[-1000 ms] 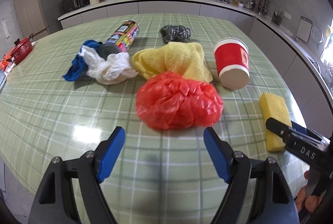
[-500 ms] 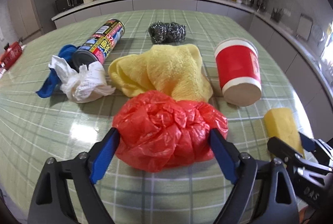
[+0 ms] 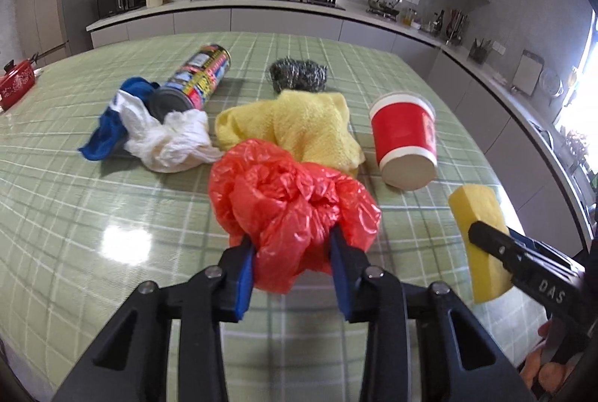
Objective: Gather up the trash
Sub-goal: 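Grasp the red plastic bag with the left tool while the right tool grasps the yellow sponge, then carry the bag and sponge over the black bin and open both tools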
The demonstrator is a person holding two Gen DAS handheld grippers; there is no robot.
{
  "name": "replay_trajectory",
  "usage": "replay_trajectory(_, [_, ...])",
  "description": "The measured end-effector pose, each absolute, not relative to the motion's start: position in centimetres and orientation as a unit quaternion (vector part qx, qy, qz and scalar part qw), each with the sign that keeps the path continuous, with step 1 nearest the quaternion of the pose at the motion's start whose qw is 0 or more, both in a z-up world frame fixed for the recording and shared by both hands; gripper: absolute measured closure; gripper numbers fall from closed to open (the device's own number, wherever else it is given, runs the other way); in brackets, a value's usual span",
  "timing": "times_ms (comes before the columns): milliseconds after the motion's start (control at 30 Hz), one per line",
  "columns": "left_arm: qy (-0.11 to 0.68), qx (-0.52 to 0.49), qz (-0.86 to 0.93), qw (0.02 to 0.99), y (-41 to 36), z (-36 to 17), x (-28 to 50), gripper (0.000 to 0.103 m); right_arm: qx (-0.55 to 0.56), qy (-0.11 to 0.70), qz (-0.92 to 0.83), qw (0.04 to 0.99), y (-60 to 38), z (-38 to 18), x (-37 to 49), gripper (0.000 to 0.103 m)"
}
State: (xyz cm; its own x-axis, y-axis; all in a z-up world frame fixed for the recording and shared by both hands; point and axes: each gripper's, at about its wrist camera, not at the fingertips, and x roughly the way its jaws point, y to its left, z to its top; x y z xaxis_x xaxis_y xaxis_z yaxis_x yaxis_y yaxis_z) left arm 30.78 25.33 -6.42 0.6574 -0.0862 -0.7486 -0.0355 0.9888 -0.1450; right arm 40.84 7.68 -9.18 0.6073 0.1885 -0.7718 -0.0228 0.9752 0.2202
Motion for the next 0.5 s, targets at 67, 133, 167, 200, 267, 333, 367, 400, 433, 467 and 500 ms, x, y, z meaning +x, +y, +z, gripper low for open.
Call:
replay_trajectory(67, [0.408,-0.073,-0.021,0.91,25.5,-5.8,30.1,0.066,0.1,0.434,0.059,0.893,7.7,-8.7,40.3,0.052])
replay_trajectory(133, [0.402,-0.07,-0.03,0.912,25.5,-5.2,29.4,0.066,0.105,0.429,0.057,0.895,7.7,-8.2,39.6,0.052])
replay_trajectory(167, [0.399,-0.066,-0.037,0.914,25.3,-4.9,28.9,0.066,0.106,0.426,0.054,0.897,7.6,-7.8,39.1,0.052])
replay_trajectory(200, [0.397,-0.062,-0.043,0.915,25.1,-4.7,28.7,0.066,0.107,0.424,0.051,0.898,7.6,-7.6,38.7,0.052])
replay_trajectory(267, [0.394,-0.06,-0.057,0.915,24.6,-4.3,28.1,0.066,0.111,0.42,0.044,0.9,7.4,-7.2,37.8,0.052])
replay_trajectory(333, [0.391,-0.056,-0.073,0.916,24.0,-4.1,27.8,0.066,0.114,0.417,0.036,0.901,7.1,-6.9,37.0,0.052])
replay_trajectory(367, [0.391,-0.056,-0.081,0.915,23.6,-4.0,27.6,0.066,0.116,0.415,0.03,0.902,6.9,-6.7,36.5,0.052])
replay_trajectory(400, [0.391,-0.055,-0.09,0.914,23.3,-4.0,27.5,0.066,0.117,0.414,0.026,0.902,6.7,-6.6,36.0,0.052])
replay_trajectory(433, [0.39,-0.055,-0.096,0.914,23.0,-4.0,27.4,0.066,0.119,0.413,0.022,0.903,6.4,-6.5,35.6,0.052])
replay_trajectory(467, [0.389,-0.054,-0.101,0.914,22.7,-3.9,27.3,0.066,0.122,0.413,0.017,0.903,6.1,-6.3,35.1,0.052])
replay_trajectory(500, [0.389,-0.053,-0.108,0.913,22.1,-3.9,27.1,0.066,0.124,0.411,0.012,0.903,5.7,-6.2,34.6,0.052])
